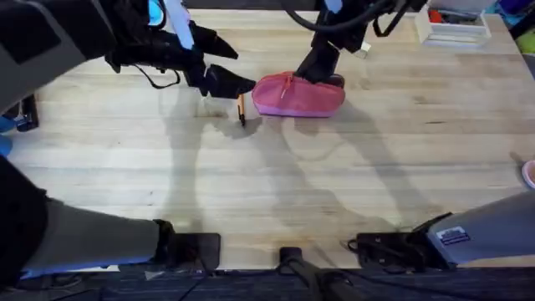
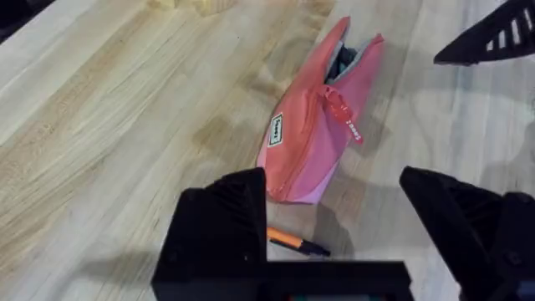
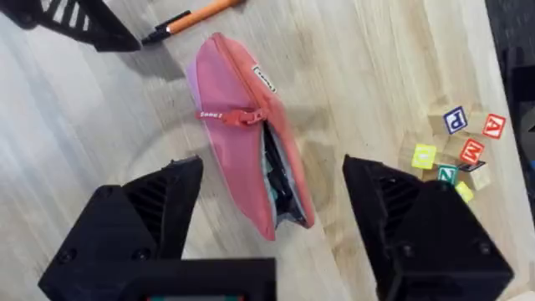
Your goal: Unzip the bag, pick up the pens from the table one at a time and place them inside, then zip the bag closed.
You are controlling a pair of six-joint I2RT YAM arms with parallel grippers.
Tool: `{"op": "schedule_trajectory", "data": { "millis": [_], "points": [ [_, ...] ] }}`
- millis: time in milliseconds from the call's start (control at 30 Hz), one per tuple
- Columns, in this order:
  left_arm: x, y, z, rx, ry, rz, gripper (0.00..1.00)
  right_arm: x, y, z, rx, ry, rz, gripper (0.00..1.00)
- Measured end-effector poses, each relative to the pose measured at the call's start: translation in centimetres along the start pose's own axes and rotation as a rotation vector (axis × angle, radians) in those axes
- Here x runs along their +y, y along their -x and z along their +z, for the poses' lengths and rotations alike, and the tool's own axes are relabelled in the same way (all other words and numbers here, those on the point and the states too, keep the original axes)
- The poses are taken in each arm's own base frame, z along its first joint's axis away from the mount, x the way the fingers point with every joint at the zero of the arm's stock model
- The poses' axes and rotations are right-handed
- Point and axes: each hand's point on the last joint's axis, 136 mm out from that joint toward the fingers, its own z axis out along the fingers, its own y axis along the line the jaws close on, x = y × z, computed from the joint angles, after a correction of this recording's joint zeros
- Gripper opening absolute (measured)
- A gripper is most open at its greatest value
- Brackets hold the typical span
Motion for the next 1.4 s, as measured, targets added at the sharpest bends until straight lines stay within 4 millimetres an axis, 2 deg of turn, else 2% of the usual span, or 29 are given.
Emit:
{"op": "schedule_trajectory", "data": {
  "millis": [100,300,333,667,1000,1200,1400],
  "points": [
    [0.0,0.0,0.0,0.000,0.000,0.000,0.993,0.0,0.0,0.0,0.000,0.000,-0.005,0.978],
    [-0.2,0.0,-0.1,0.003,-0.003,-0.007,0.993,0.1,-0.1,0.0,0.003,0.003,-0.006,0.127],
    [-0.2,0.1,-0.1,0.002,-0.001,-0.005,0.993,0.1,-0.1,0.0,0.005,0.005,-0.006,0.057],
    [-0.7,1.4,-1.4,0.001,0.050,0.052,0.993,0.4,-0.8,0.2,0.031,0.026,0.006,0.033],
    [-1.2,1.3,-1.6,0.009,0.047,0.039,0.994,0.0,-2.9,4.0,0.109,0.091,0.030,0.031],
    [-2.6,3.4,-3.1,-0.025,0.083,0.113,0.993,-0.3,-4.0,5.1,0.138,0.115,0.054,0.032],
    [-4.8,5.8,-5.3,-0.063,0.131,0.204,0.993,-0.2,-4.2,5.5,0.145,0.124,0.052,0.032]
  ]
}}
